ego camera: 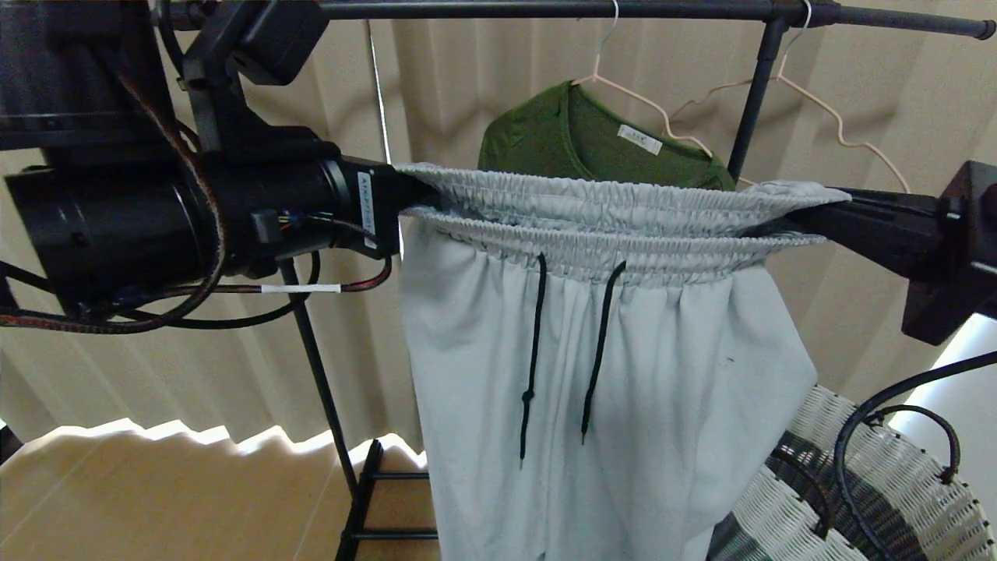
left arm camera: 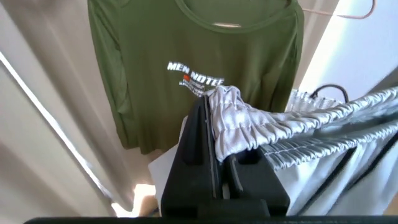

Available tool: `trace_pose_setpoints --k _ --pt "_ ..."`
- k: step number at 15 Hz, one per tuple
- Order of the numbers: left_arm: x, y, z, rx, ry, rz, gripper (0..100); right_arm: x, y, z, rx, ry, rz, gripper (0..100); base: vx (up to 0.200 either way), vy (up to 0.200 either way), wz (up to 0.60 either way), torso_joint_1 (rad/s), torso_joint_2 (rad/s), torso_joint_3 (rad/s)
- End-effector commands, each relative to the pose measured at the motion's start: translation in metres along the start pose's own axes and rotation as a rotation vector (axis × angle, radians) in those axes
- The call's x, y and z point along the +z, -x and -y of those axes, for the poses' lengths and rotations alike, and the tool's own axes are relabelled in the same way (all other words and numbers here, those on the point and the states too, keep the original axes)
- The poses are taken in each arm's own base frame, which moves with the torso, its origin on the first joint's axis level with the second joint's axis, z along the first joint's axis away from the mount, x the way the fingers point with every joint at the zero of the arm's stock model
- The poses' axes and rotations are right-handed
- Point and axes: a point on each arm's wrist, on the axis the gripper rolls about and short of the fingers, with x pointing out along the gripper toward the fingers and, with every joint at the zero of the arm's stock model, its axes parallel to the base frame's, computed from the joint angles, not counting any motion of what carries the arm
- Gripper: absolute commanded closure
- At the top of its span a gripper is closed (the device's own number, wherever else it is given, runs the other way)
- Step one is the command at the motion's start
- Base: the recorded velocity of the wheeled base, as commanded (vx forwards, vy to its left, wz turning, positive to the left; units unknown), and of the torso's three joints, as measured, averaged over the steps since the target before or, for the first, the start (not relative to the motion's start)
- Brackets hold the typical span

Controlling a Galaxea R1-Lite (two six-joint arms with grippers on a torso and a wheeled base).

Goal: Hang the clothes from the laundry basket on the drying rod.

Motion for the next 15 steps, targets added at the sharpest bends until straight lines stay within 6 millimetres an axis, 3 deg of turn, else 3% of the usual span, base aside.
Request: trace_pose_setpoints --k 1,3,5,7,12,15 --pt "0.011 0.033 0.002 -0.014 0.010 0.023 100 -0.012 -0.023 0.022 -0.055 -0.009 -0.034 100 0.000 0.000 0.00 0.000 0.00 0.000" --pt "0.013 0.055 0.005 -0.065 0.030 0.028 100 -0.011 -0.037 0.032 -0.072 0.004 -0.006 100 0.000 0.000 0.00 0.000 0.00 0.000" --pt "0.012 0.093 0.009 -0.198 0.031 0.006 100 -0.004 -0.054 0.044 -0.075 0.021 0.026 100 0.000 0.000 0.00 0.000 0.00 0.000" --pt "0.008 0.108 0.013 -0.281 0.034 -0.007 100 -0.001 -0.063 0.050 -0.076 0.027 0.037 100 0.000 0.000 0.00 0.000 0.00 0.000" --pt "-0.007 0.103 0.020 -0.318 0.031 -0.033 100 0.001 -0.065 0.050 -0.093 0.025 0.033 100 0.000 0.000 0.00 0.000 0.00 0.000" --pt "0.001 0.080 0.016 -0.120 0.020 -0.016 100 0.009 -0.053 0.047 -0.184 0.007 -0.013 100 0.000 0.000 0.00 0.000 0.00 0.000"
